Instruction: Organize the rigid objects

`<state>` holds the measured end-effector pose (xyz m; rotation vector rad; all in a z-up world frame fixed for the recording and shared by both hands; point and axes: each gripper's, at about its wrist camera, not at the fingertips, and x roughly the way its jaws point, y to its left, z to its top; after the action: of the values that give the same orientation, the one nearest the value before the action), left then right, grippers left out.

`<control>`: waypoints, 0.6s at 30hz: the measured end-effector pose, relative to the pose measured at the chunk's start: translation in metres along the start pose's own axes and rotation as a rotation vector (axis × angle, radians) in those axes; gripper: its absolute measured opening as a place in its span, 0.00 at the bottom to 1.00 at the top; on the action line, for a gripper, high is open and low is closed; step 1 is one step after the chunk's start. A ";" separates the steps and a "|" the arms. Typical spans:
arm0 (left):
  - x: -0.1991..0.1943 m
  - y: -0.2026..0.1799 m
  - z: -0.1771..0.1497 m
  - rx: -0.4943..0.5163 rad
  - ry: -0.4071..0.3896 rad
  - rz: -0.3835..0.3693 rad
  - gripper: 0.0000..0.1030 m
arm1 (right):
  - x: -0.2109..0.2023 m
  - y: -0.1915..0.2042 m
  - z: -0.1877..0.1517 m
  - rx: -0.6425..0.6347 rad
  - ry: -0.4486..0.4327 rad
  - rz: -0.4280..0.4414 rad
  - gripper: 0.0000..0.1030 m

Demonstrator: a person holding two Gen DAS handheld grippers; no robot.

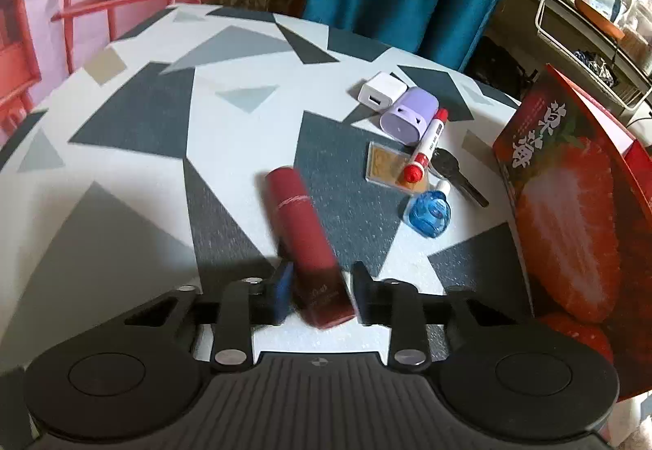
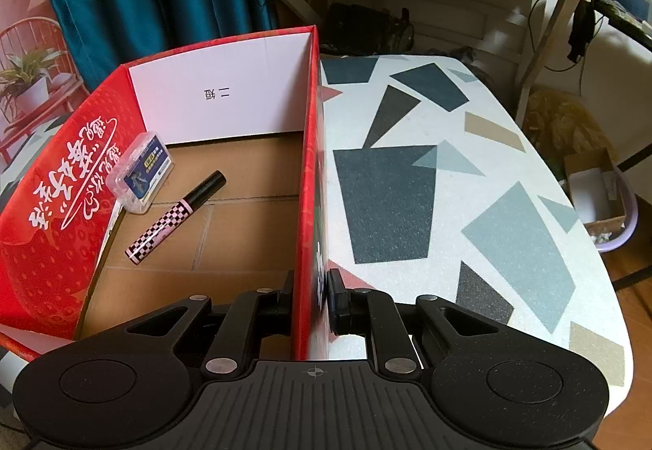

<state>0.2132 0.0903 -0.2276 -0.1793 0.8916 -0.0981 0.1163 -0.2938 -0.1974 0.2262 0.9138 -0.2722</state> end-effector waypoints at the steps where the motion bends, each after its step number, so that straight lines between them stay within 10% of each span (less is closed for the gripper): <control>1: -0.001 0.001 0.000 -0.027 0.007 -0.007 0.25 | 0.000 0.000 0.000 0.000 0.001 0.001 0.14; 18: 0.017 -0.038 0.006 -0.043 0.050 -0.072 0.37 | -0.001 0.001 -0.003 -0.019 -0.005 0.005 0.13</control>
<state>0.2284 0.0508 -0.2290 -0.2505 0.9373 -0.1512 0.1139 -0.2920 -0.1978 0.2101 0.9102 -0.2590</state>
